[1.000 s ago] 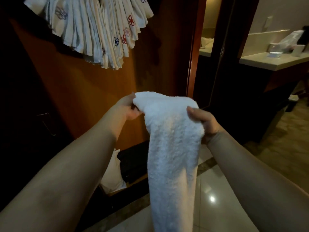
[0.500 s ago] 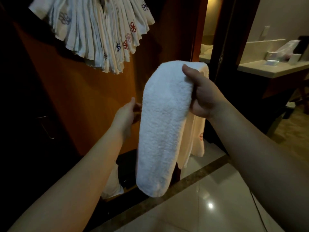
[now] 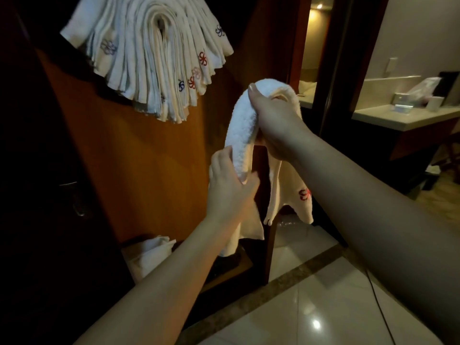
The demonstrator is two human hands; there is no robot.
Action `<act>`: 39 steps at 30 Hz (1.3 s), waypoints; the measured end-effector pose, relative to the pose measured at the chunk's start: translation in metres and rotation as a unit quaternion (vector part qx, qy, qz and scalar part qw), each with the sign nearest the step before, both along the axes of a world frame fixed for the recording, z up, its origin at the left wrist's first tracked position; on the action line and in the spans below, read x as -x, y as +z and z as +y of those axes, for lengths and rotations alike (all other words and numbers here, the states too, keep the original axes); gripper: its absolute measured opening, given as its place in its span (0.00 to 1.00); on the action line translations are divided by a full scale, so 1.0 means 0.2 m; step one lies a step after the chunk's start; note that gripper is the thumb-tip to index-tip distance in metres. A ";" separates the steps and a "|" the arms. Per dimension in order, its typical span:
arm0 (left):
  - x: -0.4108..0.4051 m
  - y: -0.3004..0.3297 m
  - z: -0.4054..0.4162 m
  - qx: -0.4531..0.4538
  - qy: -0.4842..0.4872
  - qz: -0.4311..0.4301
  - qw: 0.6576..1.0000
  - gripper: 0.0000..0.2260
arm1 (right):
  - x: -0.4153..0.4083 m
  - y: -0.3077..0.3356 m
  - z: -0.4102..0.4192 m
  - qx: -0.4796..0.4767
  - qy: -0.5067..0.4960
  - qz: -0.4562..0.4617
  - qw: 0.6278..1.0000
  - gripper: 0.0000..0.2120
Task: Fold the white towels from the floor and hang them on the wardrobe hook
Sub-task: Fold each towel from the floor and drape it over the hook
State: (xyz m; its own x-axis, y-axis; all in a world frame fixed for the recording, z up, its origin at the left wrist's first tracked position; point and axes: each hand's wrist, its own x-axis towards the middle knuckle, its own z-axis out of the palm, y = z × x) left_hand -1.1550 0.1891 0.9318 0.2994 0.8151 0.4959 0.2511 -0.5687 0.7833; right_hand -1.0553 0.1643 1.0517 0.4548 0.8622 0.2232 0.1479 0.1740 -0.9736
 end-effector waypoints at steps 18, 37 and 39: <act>0.09 -0.26 0.48 -0.067 0.119 0.166 0.977 0.09 | -0.32 0.04 0.00 -0.099 -0.131 0.109 0.980 0.21; 0.44 -0.20 0.48 0.328 -0.196 -0.247 0.890 0.26 | -0.60 0.00 0.18 -0.216 -0.026 0.438 0.872 0.27; 0.42 -0.25 0.47 0.336 -0.197 -0.259 0.884 0.24 | -0.61 -0.04 0.20 -0.206 -0.043 0.448 0.869 0.26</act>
State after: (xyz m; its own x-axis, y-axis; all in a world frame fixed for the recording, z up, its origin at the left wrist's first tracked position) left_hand -1.2386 0.2823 0.8815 0.5007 0.8605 0.0944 -0.3546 0.1044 0.9292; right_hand -0.9336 0.2040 1.0432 0.6636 0.7475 0.0282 -0.6081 0.5610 -0.5618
